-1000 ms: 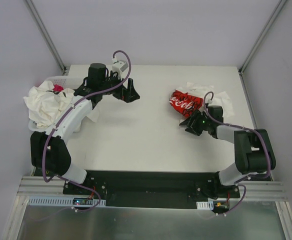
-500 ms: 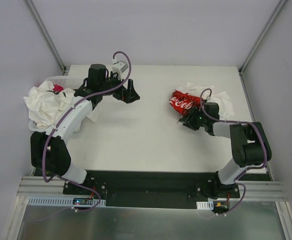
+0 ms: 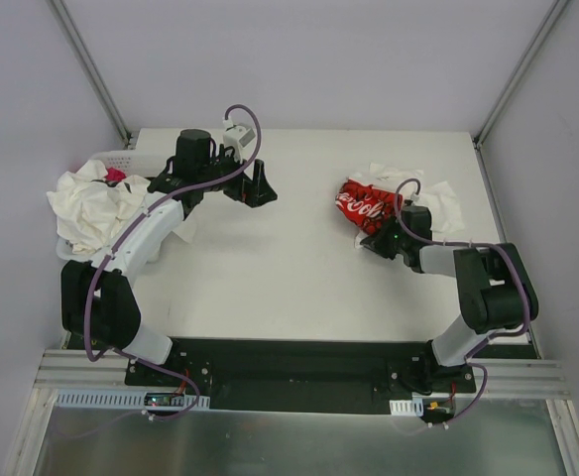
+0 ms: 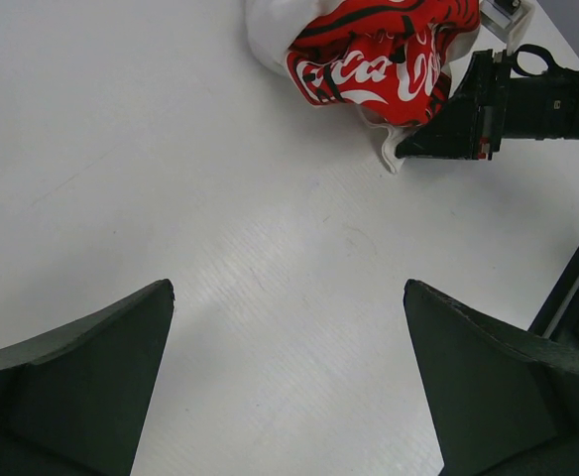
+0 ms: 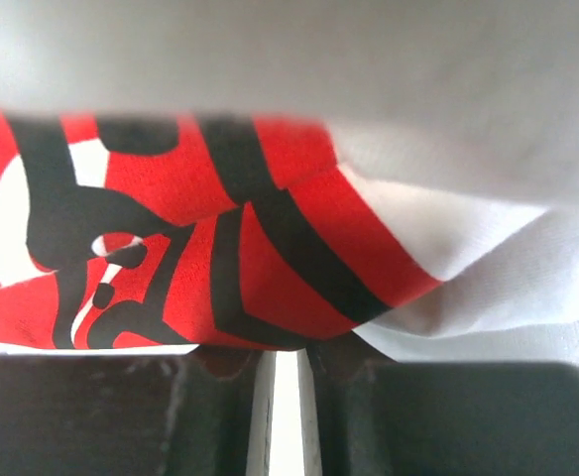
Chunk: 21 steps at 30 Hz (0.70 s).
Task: Fold and stack the t-shirts
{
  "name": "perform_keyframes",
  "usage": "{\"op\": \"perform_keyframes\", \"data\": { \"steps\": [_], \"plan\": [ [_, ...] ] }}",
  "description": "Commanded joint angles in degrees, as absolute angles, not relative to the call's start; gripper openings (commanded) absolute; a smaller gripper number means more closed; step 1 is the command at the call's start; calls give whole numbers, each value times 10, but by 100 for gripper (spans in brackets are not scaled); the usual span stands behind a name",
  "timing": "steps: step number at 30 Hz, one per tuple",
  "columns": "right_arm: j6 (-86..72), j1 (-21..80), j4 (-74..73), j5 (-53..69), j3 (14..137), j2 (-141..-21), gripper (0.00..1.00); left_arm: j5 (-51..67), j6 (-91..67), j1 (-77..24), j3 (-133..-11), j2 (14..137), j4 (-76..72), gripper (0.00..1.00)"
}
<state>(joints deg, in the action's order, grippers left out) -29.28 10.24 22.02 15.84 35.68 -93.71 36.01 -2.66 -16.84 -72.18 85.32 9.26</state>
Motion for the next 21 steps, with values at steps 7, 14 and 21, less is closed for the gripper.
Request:
{"op": "perform_keyframes", "data": {
  "steps": [7,14,21],
  "plan": [
    [-226,144,124,64,390,-868,1,376,-21,-171,-716,848,69,99],
    [-88,243,-69,-36,610,-840,1,375,-34,-171,-717,864,62,99],
    [56,323,-186,-181,790,-850,1,383,-51,-171,-709,881,49,99]
  ]
}}
